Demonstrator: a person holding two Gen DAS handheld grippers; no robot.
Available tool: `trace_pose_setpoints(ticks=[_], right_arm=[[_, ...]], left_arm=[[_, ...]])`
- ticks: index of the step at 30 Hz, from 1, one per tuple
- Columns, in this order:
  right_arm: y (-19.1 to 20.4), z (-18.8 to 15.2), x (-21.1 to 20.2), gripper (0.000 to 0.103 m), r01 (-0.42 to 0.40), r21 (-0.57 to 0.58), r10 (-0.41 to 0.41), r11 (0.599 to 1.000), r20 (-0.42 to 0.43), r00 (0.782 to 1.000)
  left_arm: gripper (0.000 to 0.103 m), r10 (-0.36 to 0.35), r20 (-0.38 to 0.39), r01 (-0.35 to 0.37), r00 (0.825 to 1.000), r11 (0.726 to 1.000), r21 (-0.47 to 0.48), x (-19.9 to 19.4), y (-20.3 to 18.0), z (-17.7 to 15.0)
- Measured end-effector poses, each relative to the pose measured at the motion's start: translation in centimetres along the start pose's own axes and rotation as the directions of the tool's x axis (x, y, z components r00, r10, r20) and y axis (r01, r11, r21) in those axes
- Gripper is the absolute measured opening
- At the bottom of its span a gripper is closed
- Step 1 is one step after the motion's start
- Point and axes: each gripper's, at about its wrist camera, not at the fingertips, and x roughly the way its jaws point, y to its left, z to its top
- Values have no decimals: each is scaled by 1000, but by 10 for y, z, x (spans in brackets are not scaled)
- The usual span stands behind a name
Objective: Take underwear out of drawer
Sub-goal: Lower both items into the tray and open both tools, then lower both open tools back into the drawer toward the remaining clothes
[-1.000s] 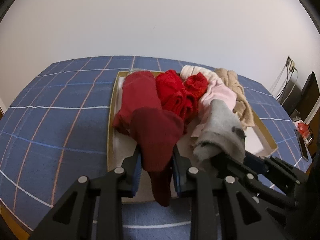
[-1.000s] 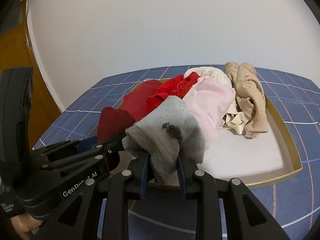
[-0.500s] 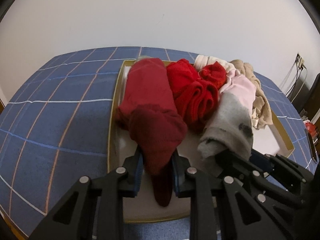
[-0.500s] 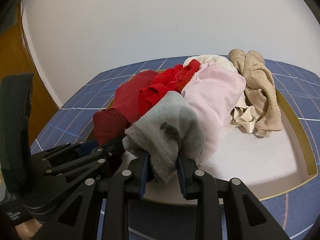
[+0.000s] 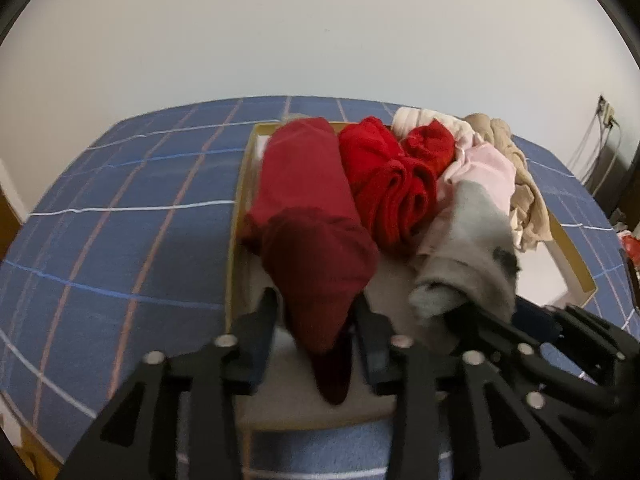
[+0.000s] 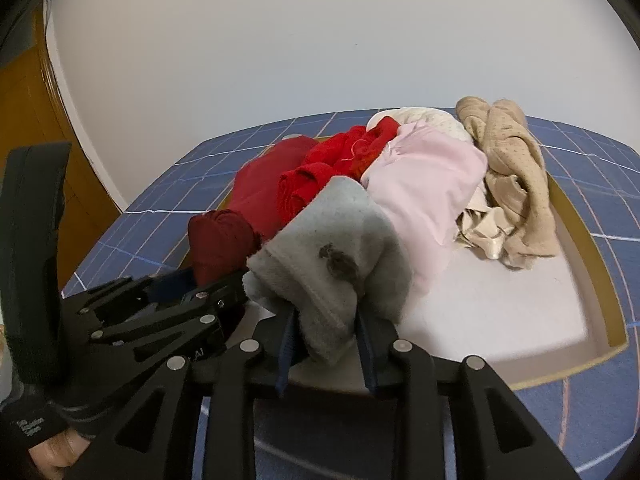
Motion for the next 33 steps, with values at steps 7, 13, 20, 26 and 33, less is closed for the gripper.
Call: trace_pose_setpoints(ticks=[7, 13, 20, 26, 33], right_arm=[[-18, -3, -22, 56, -64, 91, 62, 994, 20, 998], [-22, -6, -48, 63, -88, 102, 80, 991, 80, 994], [-24, -25, -78, 65, -97, 134, 79, 986, 134, 988], [-27, -47, -91, 65, -92, 160, 69, 983, 142, 987], [-25, -70, -113, 65, -70, 154, 42, 986, 182, 982]], left_arm=[[66, -35, 25, 37, 999, 997, -68, -23, 6, -3], [97, -6, 98, 16, 995, 994, -111, -47, 10, -9], [103, -30, 170, 53, 985, 990, -133, -76, 3, -24], [103, -5, 143, 19, 990, 995, -102, -79, -6, -46], [103, 92, 152, -101, 984, 993, 53, -85, -32, -73]])
